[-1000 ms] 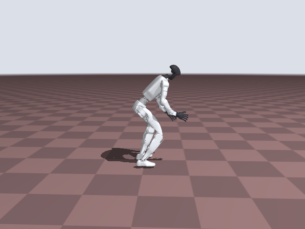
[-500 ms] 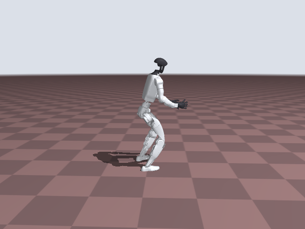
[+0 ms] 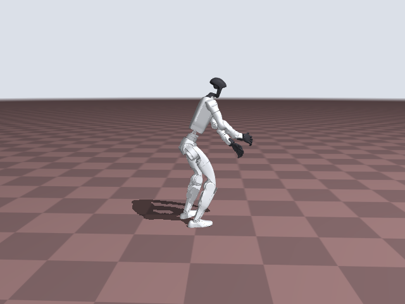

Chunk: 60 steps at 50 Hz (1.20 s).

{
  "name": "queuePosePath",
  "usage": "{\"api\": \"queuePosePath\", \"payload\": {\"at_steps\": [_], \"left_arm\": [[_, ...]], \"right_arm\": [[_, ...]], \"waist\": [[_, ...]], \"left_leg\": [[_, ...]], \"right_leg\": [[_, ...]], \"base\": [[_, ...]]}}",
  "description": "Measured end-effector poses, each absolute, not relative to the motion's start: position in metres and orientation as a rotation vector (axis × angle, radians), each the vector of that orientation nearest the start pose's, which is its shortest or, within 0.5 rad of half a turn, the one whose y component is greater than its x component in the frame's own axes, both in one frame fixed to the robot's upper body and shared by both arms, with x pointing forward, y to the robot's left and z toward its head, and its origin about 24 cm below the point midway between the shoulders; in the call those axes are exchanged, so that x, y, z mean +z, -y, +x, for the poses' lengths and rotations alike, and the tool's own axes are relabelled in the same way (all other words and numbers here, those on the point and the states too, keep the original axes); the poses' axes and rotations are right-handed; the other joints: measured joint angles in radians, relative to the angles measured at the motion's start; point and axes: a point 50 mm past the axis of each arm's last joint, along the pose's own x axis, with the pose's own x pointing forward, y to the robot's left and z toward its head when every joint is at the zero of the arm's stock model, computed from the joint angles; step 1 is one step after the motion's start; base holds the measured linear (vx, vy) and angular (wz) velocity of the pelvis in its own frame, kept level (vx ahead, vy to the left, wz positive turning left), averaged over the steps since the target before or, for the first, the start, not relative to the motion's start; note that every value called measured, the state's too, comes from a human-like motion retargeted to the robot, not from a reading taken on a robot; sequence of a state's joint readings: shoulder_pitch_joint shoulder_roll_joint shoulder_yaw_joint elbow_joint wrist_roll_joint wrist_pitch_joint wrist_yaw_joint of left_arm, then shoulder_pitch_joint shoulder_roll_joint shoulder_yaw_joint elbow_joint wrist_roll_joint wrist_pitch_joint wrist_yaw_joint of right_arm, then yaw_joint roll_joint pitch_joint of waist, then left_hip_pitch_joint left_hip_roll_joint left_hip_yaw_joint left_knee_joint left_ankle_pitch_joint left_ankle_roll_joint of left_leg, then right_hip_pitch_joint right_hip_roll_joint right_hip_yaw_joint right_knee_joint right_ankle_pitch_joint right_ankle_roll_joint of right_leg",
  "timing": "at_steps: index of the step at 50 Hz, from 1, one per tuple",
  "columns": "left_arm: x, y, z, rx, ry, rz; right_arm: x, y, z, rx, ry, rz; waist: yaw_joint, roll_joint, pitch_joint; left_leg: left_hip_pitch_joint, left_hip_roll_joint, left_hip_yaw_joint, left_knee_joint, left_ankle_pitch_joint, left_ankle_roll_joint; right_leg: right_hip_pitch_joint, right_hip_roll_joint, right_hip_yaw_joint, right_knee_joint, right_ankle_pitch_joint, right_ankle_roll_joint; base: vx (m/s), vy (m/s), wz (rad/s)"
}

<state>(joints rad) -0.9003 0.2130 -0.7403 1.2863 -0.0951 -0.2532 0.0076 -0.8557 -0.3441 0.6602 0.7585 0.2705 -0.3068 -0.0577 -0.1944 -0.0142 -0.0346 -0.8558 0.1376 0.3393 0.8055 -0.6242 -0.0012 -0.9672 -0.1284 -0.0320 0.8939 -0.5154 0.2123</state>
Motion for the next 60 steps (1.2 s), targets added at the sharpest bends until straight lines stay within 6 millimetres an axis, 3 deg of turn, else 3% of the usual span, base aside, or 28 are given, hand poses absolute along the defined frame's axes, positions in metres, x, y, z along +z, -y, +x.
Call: {"api": "queuePosePath", "payload": {"at_steps": [3, 5, 8, 10, 13, 15, 18, 20, 25, 27, 31, 34, 37, 40, 42, 45, 48, 50, 52, 55, 60], "left_arm": [[0.021, -0.116, 0.364, -0.45, -0.226, 0.819], [0.028, -0.122, 0.369, -0.448, -0.223, 0.894], [0.014, -0.124, 0.361, -0.47, -0.262, 0.935], [0.018, -0.131, 0.364, -0.461, -0.255, 0.995], [0.005, -0.132, 0.355, -0.48, -0.283, 1.015], [0.007, -0.139, 0.356, -0.469, -0.269, 1.057], [-0.005, -0.14, 0.348, -0.483, -0.289, 1.06], [-0.003, -0.147, 0.348, -0.48, -0.278, 1.092], [-0.014, -0.15, 0.339, -0.501, -0.3, 1.093], [-0.013, -0.153, 0.34, -0.515, -0.298, 1.103], [-0.018, -0.152, 0.335, -0.538, -0.304, 1.092], [-0.01, -0.151, 0.34, -0.555, -0.284, 1.093], [-0.007, -0.149, 0.341, -0.556, -0.269, 1.082], [0.003, -0.147, 0.347, -0.549, -0.235, 1.076], [0.029, -0.143, 0.364, -0.524, -0.174, 1.074], [0.039, -0.14, 0.37, -0.503, -0.137, 1.072], [0.059, -0.137, 0.381, -0.463, -0.086, 1.067], [0.075, -0.135, 0.389, -0.431, -0.05, 1.061], [0.122, -0.136, 0.408, -0.353, 0.03, 1.041], [0.132, -0.135, 0.411, -0.323, 0.051, 1.033], [0.162, -0.138, 0.42, -0.251, 0.106, 1.011]], "right_arm": [[0.123, 0.086, 0.373, 0.466, 0.266, -0.523], [0.143, 0.082, 0.381, 0.469, 0.313, -0.576], [0.147, 0.078, 0.38, 0.489, 0.337, -0.618], [0.168, 0.073, 0.383, 0.483, 0.398, -0.641], [0.173, 0.07, 0.381, 0.489, 0.436, -0.65], [0.189, 0.067, 0.38, 0.472, 0.496, -0.642], [0.191, 0.065, 0.377, 0.473, 0.525, -0.625], [0.202, 0.066, 0.375, 0.457, 0.57, -0.597], [0.198, 0.066, 0.37, 0.461, 0.585, -0.54], [0.196, 0.07, 0.369, 0.46, 0.575, -0.51], [0.171, 0.077, 0.366, 0.463, 0.5, -0.483], [0.157, 0.093, 0.368, 0.445, 0.433, -0.474], [0.133, 0.104, 0.366, 0.432, 0.337, -0.479], [0.111, 0.118, 0.366, 0.417, 0.237, -0.501], [0.116, 0.131, 0.376, 0.398, 0.2, -0.542], [0.098, 0.141, 0.375, 0.4, 0.104, -0.6], [0.095, 0.15, 0.38, 0.399, 0.04, -0.684], [0.099, 0.154, 0.386, 0.399, 0.013, -0.75], [0.137, 0.155, 0.404, 0.379, 0.054, -0.849], [0.139, 0.157, 0.407, 0.377, 0.035, -0.921], [0.163, 0.149, 0.415, 0.365, 0.076, -1.023]], "waist": [[-0.018, -0.027, 0.015], [-0.027, -0.039, 0.012], [-0.042, -0.063, 0.021], [-0.042, -0.07, 0.018], [-0.054, -0.087, 0.023], [-0.046, -0.089, 0.018], [-0.053, -0.098, 0.022], [-0.042, -0.095, 0.014], [-0.036, -0.094, 0.016], [-0.02, -0.087, 0.019], [-0.011, -0.077, 0.034], [0.015, -0.058, 0.05], [0.022, -0.048, 0.073], [0.034, -0.029, 0.098], [0.05, -0.005, 0.138], [0.05, 0.006, 0.179], [0.053, 0.029, 0.222], [0.055, 0.047, 0.254], [0.066, 0.087, 0.311], [0.055, 0.1, 0.344], [0.047, 0.134, 0.393]], "left_leg": [[-0.051, 0.01, 0.007, 0.077, 0.0, -0.001], [-0.029, -0.021, 0.015, -0.037, 0.023, 0.005], [-0.079, -0.009, 0.02, 0.043, 0.024, 0.004], [-0.049, -0.028, 0.024, -0.061, 0.038, 0.009], [-0.096, -0.015, 0.028, 0.02, 0.039, 0.008], [-0.059, -0.029, 0.029, -0.079, 0.05, 0.01], [-0.105, -0.017, 0.032, -0.001, 0.053, 0.008], [-0.064, -0.033, 0.031, -0.104, 0.064, 0.009], [-0.119, -0.025, 0.024, -0.024, 0.062, 0.002], [-0.072, -0.047, 0.02, -0.133, 0.094, 0.001], [-0.131, -0.044, 0.014, -0.047, 0.1, -0.005], [-0.085, -0.075, 0.002, -0.158, 0.131, -0.008], [-0.133, -0.081, -0.003, -0.096, 0.139, -0.012], [-0.174, -0.091, -0.011, -0.058, 0.137, -0.016], [-0.115, -0.131, -0.021, -0.213, 0.184, -0.019], [-0.175, -0.14, -0.017, -0.154, 0.204, -0.025], [-0.235, -0.147, -0.018, -0.117, 0.212, -0.031], [-0.274, -0.148, -0.019, -0.1, 0.22, -0.036], [-0.253, -0.159, -0.029, -0.243, 0.276, -0.042], [-0.331, -0.158, -0.027, -0.172, 0.296, -0.048], [-0.442, -0.136, -0.038, -0.082, 0.296, -0.051]], "right_leg": [[-0.056, -0.014, 0.015, 0.075, 0.005, 0.006], [-0.048, -0.017, 0.008, -0.004, 0.02, 0.013], [-0.099, -0.028, 0.024, 0.065, 0.026, 0.018], [-0.074, -0.019, 0.013, -0.021, 0.042, 0.025], [-0.12, -0.029, 0.029, 0.046, 0.047, 0.031], [-0.082, -0.017, 0.015, -0.047, 0.062, 0.038], [-0.128, -0.027, 0.03, 0.019, 0.067, 0.043], [-0.082, -0.016, 0.011, -0.078, 0.079, 0.047], [-0.131, -0.029, 0.019, -0.011, 0.073, 0.049], [-0.083, -0.025, 0.001, -0.104, 0.094, 0.049], [-0.139, -0.046, 0.013, -0.022, 0.088, 0.049], [-0.092, -0.053, -0.008, -0.104, 0.094, 0.049], [-0.141, -0.076, 0.004, -0.037, 0.086, 0.048], [-0.178, -0.095, 0.006, 0.005, 0.069, 0.046], [-0.137, -0.103, -0.017, -0.087, 0.081, 0.046], [-0.204, -0.131, 0.001, -0.016, 0.086, 0.046], [-0.265, -0.145, 0.01, 0.025, 0.089, 0.047], [-0.305, -0.15, 0.014, 0.041, 0.099, 0.048], [-0.301, -0.13, -0.005, -0.058, 0.143, 0.046], [-0.379, -0.144, 0.018, 0.002, 0.167, 0.046], [-0.47, -0.133, 0.028, 0.045, 0.193, 0.045]], "base": [[-0.09, 0.05, 0.09], [0.07, 0.07, 0.04], [-0.04, 0.0, 0.02], [0.09, 0.06, -0.13], [-0.04, 0.0, 0.02], [0.1, 0.05, -0.17], [-0.04, -0.01, 0.04], [0.11, 0.04, -0.11], [-0.02, -0.01, 0.08], [0.06, 0.01, 0.02], [-0.09, -0.02, 0.27], [0.06, 0.01, 0.27], [-0.12, -0.01, 0.4], [-0.03, 0.01, 0.39], [0.06, 0.02, 0.4], [-0.12, 0.0, 0.45], [-0.06, 0.01, 0.33], [-0.03, 0.0, 0.11], [0.03, 0.01, -0.07], [-0.11, 0.0, 0.21], [-0.06, 0.0, -0.13]]}}
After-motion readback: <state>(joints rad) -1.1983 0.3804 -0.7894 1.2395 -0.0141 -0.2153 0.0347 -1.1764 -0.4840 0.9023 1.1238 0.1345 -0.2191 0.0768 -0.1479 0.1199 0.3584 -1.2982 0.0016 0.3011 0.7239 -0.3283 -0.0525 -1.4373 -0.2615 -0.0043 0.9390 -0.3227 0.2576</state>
